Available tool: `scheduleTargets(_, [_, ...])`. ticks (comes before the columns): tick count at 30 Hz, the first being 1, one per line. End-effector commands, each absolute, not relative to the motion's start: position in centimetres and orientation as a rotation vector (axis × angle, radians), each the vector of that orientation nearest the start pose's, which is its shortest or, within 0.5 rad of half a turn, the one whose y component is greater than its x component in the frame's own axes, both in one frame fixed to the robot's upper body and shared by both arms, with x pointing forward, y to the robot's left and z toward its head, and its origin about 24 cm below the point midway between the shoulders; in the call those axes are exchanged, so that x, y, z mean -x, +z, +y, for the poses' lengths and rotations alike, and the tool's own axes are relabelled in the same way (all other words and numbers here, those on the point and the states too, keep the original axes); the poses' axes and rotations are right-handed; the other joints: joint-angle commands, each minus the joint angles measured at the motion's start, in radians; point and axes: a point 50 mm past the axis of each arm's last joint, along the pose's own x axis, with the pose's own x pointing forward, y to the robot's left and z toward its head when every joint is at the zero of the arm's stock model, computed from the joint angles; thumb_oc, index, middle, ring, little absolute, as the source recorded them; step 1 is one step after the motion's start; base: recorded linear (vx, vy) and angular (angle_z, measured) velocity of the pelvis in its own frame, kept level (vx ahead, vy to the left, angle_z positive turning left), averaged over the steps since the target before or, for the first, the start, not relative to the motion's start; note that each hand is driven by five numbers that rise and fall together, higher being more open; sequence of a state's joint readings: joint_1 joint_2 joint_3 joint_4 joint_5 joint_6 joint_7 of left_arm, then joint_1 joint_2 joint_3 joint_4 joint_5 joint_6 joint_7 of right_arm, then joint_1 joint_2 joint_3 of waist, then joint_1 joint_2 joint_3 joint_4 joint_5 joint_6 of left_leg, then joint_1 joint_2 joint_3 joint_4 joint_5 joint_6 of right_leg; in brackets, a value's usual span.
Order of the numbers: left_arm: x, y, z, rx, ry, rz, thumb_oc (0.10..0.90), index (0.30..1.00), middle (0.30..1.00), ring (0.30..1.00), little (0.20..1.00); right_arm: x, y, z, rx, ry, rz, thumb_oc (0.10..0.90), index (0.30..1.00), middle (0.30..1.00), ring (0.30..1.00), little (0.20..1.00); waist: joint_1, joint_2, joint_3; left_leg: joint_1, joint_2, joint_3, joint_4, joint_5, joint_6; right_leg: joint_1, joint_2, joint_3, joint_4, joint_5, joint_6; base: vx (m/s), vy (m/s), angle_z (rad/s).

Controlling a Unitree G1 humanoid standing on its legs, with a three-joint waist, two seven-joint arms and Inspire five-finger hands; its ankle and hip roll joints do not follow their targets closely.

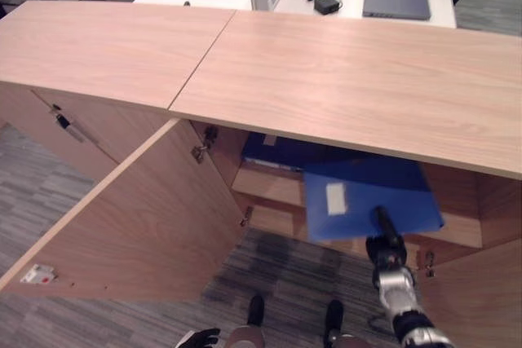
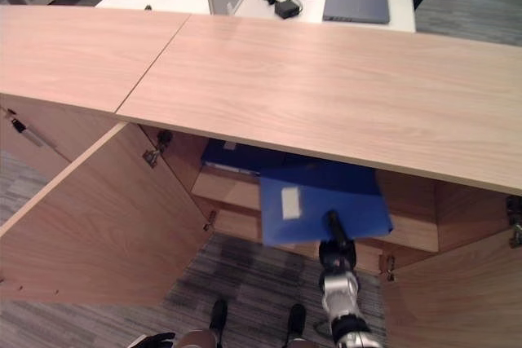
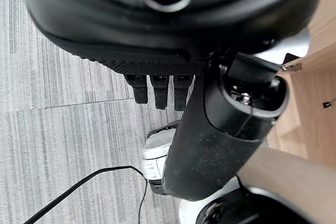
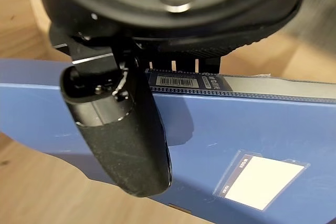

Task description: Put the empty folder in the office cabinet

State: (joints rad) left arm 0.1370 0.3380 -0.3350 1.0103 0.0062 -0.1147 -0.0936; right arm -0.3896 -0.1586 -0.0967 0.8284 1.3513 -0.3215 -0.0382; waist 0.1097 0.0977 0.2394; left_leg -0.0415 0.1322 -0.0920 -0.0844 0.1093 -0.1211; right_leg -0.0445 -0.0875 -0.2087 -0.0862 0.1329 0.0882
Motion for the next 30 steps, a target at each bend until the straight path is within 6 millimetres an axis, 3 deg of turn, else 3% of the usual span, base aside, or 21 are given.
scheduleTargets(1, [-9.8, -14.8, 21.5, -0.461, -0.397, 0.998, 0.800, 0.900, 0.900, 0.900, 0.900, -33.7, 6.2, -23.5, -1.215, -0.453, -0.314, 0.400, 0.300, 0.300, 0.300, 0.300, 0.026, -0.020, 0.006, 0.009, -0.014, -0.025, 0.016, -0.087, 0.012, -0.020, -0.102, 0.035, 0.188, -0.205, 0.087, 0.02, 0.010, 0.06])
scheduleTargets(10, [-11.1, -14.1, 22.3, -0.500, -0.411, 0.966, 0.800, 0.900, 0.900, 0.900, 0.900, -36.3, 11.8, -26.2, -1.240, -0.489, -0.451, 0.400, 0.300, 0.300, 0.300, 0.300, 0.055, -0.005, 0.023, -0.022, -0.020, -0.037, 0.032, -0.089, 0.010, -0.049, -0.113, 0.029, 0.210, -0.209, 0.090, -0.01, 0.000, 0.03])
scheduleTargets(12, [-12.1, -13.7, 22.1, -0.505, -0.427, 0.932, 0.800, 0.900, 0.900, 0.900, 0.900, -37.3, 14.7, -27.7, -1.236, -0.494, -0.495, 0.400, 0.300, 0.300, 0.300, 0.300, 0.070, 0.010, 0.053, -0.061, -0.026, -0.042, 0.058, -0.087, 0.009, -0.083, -0.123, 0.028, 0.235, -0.208, 0.090, -0.10, -0.005, 0.09])
scheduleTargets(13, [-12.3, -13.7, 22.1, -0.505, -0.428, 0.927, 0.800, 0.900, 0.900, 0.900, 0.900, -37.4, 14.9, -27.9, -1.236, -0.493, -0.500, 0.400, 0.300, 0.300, 0.300, 0.300, 0.072, 0.011, 0.056, -0.067, -0.027, -0.042, 0.062, -0.088, 0.009, -0.088, -0.124, 0.028, 0.240, -0.208, 0.090, -0.12, -0.004, 0.14])
scheduleTargets(14, [-12.9, -13.3, 22.0, -0.516, -0.447, 0.901, 0.800, 0.900, 0.900, 0.900, 0.900, -37.8, 16.9, -28.9, -1.239, -0.495, -0.531, 0.400, 0.300, 0.300, 0.300, 0.300, 0.083, 0.024, 0.073, -0.098, -0.032, -0.044, 0.087, -0.088, 0.008, -0.116, -0.133, 0.028, 0.264, -0.209, 0.090, -0.06, 0.003, 0.10])
scheduleTargets(15, [-13.0, -13.3, 22.0, -0.516, -0.449, 0.897, 0.800, 0.900, 0.900, 0.900, 0.900, -37.9, 17.1, -29.0, -1.239, -0.494, -0.535, 0.400, 0.300, 0.300, 0.300, 0.300, 0.085, 0.025, 0.074, -0.104, -0.033, -0.044, 0.092, -0.090, 0.008, -0.121, -0.134, 0.028, 0.268, -0.210, 0.090, -0.08, 0.002, 0.05])
scheduleTargets(18, [-13.9, -12.6, 22.2, -0.537, -0.479, 0.858, 0.800, 0.900, 0.900, 0.900, 0.900, -37.9, 20.2, -31.2, -1.248, -0.514, -0.595, 0.400, 0.300, 0.300, 0.300, 0.300, 0.107, 0.053, 0.095, -0.185, -0.047, -0.044, 0.153, -0.095, 0.005, -0.184, -0.155, 0.036, 0.314, -0.213, 0.095, -0.06, 0.007, 0.05])
scheduleTargets(30, [-13.9, -12.0, 22.6, -0.567, -0.543, 0.843, 0.800, 0.900, 0.900, 0.900, 0.900, -36.3, 25.9, -35.8, -1.155, -0.568, -0.693, 0.400, 0.300, 0.300, 0.300, 0.300, 0.143, 0.125, 0.078, -0.338, -0.081, -0.037, 0.221, -0.108, 0.000, -0.352, -0.193, 0.054, 0.415, -0.242, 0.104, 0.02, 0.021, 0.08])
